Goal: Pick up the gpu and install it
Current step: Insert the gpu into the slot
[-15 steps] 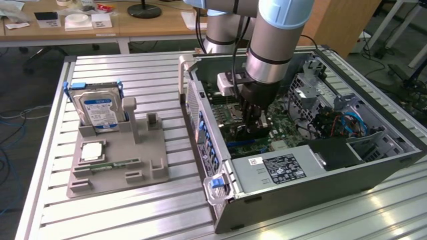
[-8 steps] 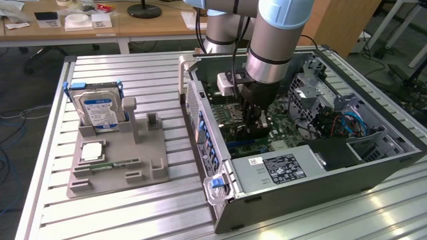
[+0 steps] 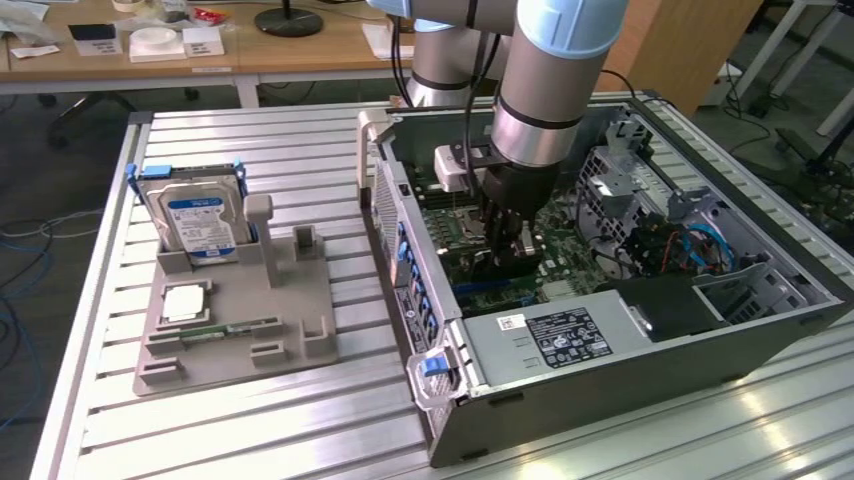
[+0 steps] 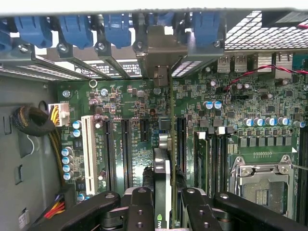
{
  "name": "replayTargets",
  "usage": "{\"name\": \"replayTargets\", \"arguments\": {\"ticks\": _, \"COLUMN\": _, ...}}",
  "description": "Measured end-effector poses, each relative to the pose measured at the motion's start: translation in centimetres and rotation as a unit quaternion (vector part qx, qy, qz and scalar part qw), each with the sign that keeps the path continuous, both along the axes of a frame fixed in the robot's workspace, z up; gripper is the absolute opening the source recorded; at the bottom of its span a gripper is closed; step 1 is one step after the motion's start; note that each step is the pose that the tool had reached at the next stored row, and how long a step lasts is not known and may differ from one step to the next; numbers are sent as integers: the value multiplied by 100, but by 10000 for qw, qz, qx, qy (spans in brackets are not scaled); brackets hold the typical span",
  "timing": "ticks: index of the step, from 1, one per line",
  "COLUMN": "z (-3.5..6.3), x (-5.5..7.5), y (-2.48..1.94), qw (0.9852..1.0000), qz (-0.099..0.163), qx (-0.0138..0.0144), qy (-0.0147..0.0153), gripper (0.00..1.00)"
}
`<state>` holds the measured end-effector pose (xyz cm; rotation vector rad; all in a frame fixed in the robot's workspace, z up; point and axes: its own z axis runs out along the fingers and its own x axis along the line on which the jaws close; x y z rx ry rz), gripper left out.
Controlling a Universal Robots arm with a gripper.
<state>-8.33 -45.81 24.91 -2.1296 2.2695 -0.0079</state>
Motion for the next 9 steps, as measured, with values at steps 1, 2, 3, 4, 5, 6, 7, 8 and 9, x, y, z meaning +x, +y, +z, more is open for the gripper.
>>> {"name": "replayTargets", "arguments": {"ticks": 1, "z": 0, "x": 0, "y": 0, "qw": 10000, "qz": -3, "qx": 0, "qy": 0, "gripper": 27}}
{"name": "replayTargets", "arguments": {"ticks": 2, "z": 0, "x": 0, "y": 0, "qw": 10000, "qz": -3, "qx": 0, "qy": 0, "gripper": 27}}
{"name": "replayTargets", "arguments": {"ticks": 3, "z": 0, "x": 0, "y": 0, "qw": 10000, "qz": -3, "qx": 0, "qy": 0, "gripper": 27}}
{"name": "replayTargets", "arguments": {"ticks": 4, "z": 0, "x": 0, "y": 0, "qw": 10000, "qz": -3, "qx": -1, "qy": 0, "gripper": 27}}
{"name": "replayTargets", "arguments": {"ticks": 5, "z": 0, "x": 0, "y": 0, "qw": 10000, "qz": -3, "qx": 0, "qy": 0, "gripper": 27}}
{"name": "replayTargets", "arguments": {"ticks": 6, "z": 0, "x": 0, "y": 0, "qw": 10000, "qz": -3, "qx": 0, "qy": 0, "gripper": 27}}
{"name": "replayTargets", "arguments": {"ticks": 7, "z": -3, "x": 0, "y": -1, "qw": 10000, "qz": -3, "qx": 0, "qy": 0, "gripper": 27}}
{"name": "replayTargets", "arguments": {"ticks": 8, "z": -9, "x": 0, "y": 0, "qw": 10000, "qz": -3, "qx": 1, "qy": 0, "gripper": 27}}
{"name": "replayTargets", "arguments": {"ticks": 9, "z": -15, "x": 0, "y": 0, "qw": 10000, "qz": -3, "qx": 1, "qy": 0, "gripper": 27}}
